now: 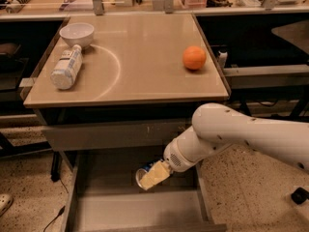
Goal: Place pepsi can into middle drawer
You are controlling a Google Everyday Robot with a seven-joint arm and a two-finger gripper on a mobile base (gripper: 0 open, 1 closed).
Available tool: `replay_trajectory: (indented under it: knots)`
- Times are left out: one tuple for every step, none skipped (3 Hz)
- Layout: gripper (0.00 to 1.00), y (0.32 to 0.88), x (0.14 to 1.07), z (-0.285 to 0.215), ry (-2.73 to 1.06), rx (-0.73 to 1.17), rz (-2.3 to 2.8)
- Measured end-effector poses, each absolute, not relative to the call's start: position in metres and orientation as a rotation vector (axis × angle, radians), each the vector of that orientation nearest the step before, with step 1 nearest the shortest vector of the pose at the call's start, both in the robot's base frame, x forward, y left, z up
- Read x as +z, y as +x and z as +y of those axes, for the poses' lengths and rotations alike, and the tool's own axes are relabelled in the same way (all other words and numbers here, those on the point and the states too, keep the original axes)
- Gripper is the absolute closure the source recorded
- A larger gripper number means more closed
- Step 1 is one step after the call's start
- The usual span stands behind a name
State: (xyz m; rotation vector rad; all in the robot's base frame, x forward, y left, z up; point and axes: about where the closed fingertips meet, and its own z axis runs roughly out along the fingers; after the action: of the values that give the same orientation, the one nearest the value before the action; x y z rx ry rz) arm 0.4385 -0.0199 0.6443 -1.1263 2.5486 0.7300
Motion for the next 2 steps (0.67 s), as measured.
replay_trajectory:
  knots:
    - [1.0,0.4367,0.5999,-0.0154,-1.035,0.759,2.613]
    - [1.0,0.4368,0.5998,-0.0153,-1.035,0.76,2.613]
